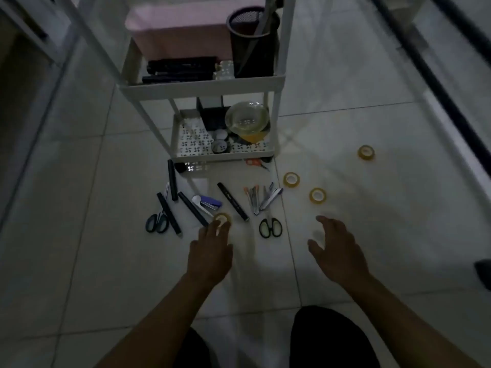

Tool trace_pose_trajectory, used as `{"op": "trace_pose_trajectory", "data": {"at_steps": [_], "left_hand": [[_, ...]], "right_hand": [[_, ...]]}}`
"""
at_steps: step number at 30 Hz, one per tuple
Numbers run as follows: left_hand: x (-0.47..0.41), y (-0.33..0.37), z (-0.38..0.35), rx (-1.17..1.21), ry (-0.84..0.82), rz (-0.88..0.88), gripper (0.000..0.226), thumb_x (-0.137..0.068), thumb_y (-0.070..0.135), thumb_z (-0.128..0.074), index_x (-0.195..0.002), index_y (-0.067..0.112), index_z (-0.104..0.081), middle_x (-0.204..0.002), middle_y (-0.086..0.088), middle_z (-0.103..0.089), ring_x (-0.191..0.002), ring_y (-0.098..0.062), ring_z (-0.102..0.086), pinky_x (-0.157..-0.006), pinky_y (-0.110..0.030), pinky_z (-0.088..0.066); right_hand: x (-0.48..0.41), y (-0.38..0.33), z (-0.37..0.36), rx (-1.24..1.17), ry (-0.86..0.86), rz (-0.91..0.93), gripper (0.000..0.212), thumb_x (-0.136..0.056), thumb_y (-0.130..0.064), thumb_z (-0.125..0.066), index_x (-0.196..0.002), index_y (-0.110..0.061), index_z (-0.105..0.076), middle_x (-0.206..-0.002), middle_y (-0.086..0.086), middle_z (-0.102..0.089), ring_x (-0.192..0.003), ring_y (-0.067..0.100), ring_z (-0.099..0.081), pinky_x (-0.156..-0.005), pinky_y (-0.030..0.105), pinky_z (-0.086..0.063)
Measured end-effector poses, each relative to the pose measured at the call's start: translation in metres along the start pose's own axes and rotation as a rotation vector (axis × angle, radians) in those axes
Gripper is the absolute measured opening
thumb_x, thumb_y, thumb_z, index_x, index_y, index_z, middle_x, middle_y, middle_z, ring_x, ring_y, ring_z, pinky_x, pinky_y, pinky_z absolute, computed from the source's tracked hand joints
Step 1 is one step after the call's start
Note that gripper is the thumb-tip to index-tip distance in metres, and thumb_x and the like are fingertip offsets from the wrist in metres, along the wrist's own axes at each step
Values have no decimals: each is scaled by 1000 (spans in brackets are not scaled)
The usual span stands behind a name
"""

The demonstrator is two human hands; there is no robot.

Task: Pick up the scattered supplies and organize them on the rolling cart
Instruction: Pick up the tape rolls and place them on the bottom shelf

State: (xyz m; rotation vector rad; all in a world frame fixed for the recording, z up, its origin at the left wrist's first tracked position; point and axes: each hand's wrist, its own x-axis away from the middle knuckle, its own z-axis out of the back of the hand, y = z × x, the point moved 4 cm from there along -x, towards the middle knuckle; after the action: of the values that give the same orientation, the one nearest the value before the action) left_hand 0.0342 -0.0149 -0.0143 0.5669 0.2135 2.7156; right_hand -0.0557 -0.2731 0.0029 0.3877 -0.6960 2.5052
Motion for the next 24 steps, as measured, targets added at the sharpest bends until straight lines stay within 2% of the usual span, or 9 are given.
{"op": "trace_pose_trajectory", "data": {"at_steps": [3, 6, 10, 14, 17, 20, 22, 24], "left_hand": [[-40, -12, -16, -16, 43, 23, 49, -98, 24, -46, -145, 17, -37, -155, -7, -31, -131, -32, -37, -95, -44, -42], [-71, -17, -36, -111, 7, 19, 39, -98, 19, -41, -136, 15, -42, -152, -8, -36, -123, -35, -43, -89, -47, -43], [-86, -25, -48, -159, 39, -19, 32, -95, 15, -48, -127, 14, -46, -135, -10, -50, -109, -35, -50, -78, -46, -47], [-89, -26, -44, -69, 65, -39, 45, -91, 23, -59, -133, 13, -49, -127, -15, -57, -109, -39, -52, -81, -49, -50], [-87, -20, -33, 90, 105, -79, 54, -82, 31, -69, -128, 9, -54, -117, -17, -59, -102, -37, -56, -78, -46, -54], [-93, -2, -21, 277, 126, -174, 48, -80, 26, -71, -121, 6, -57, -114, -16, -56, -95, -32, -60, -76, -41, -56], [-104, 21, -16, 304, 131, -265, 43, -82, 23, -67, -120, 5, -57, -116, -15, -56, -98, -32, -59, -81, -41, -55], [-119, 44, -11, 338, 130, -226, 45, -86, 25, -63, -129, 13, -53, -127, -10, -50, -108, -27, -55, -89, -34, -50]], "right_hand": [[-34, 1, -8, 17, 41, -6, 60, -89, -40, -56, -143, -27, -33, -147, 5, -35, -123, 32, -43, -95, 43, -43], [-61, 3, -20, 35, 40, -13, 58, -88, -37, -58, -141, -26, -36, -145, 7, -37, -122, 34, -45, -93, 45, -43], [-78, 7, -31, 58, 35, -26, 56, -88, -36, -58, -139, -26, -37, -145, 7, -37, -120, 36, -45, -92, 46, -43], [-85, 8, -38, 90, 26, -23, 57, -88, -35, -57, -140, -24, -37, -146, 10, -36, -121, 38, -42, -93, 47, -41], [-91, 9, -36, 85, 51, -44, 56, -89, -34, -56, -141, -24, -37, -145, 11, -36, -123, 39, -39, -94, 49, -40], [-102, 12, -28, 79, 89, -76, 56, -89, -31, -55, -140, -20, -37, -145, 12, -35, -122, 39, -37, -94, 49, -40], [-115, 15, -19, 66, 124, -88, 55, -89, -27, -55, -140, -19, -37, -145, 12, -34, -120, 39, -39, -92, 47, -42], [-130, 20, -14, 61, 122, -103, 59, -88, -24, -56, -143, -20, -34, -146, 11, -32, -120, 39, -39, -92, 46, -42]]}}
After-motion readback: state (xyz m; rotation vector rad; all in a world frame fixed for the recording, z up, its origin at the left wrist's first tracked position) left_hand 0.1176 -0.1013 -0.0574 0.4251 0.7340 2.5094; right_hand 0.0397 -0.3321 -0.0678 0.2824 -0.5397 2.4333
